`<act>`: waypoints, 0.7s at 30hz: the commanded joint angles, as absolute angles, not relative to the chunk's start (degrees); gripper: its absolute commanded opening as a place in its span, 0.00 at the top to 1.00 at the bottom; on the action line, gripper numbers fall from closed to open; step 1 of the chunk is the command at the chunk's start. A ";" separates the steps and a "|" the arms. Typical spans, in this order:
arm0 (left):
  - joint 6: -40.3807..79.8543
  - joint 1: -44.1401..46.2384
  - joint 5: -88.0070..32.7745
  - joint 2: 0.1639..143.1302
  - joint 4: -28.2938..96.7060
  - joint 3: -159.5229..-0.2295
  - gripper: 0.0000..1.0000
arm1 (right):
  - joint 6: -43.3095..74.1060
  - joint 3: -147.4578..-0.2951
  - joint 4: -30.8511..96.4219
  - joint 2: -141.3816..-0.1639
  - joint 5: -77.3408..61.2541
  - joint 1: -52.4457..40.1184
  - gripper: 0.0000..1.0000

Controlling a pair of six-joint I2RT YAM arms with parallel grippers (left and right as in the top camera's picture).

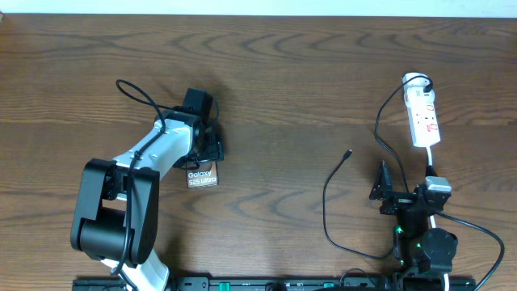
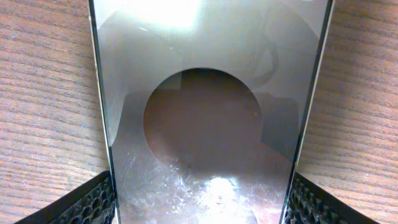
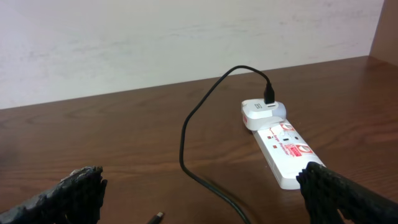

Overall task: Plug charger to phone and switch on socket
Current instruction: 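Close the left gripper on the phone's long edges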

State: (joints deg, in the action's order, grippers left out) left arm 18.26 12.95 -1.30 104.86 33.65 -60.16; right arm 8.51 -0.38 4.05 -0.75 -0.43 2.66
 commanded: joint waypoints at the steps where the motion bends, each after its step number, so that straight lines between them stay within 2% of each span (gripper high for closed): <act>1: 16.51 12.49 0.67 108.16 34.44 -58.52 0.31 | 8.08 -0.32 4.32 -0.75 -0.34 2.15 0.01; 21: 17.56 12.49 -1.37 98.21 41.78 -64.53 0.36 | 8.08 -0.32 4.32 -0.75 -0.34 2.15 0.01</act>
State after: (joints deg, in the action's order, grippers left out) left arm 17.74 12.84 -0.93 101.14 41.06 -62.67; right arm 8.51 -0.38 4.05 -0.75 -0.43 2.63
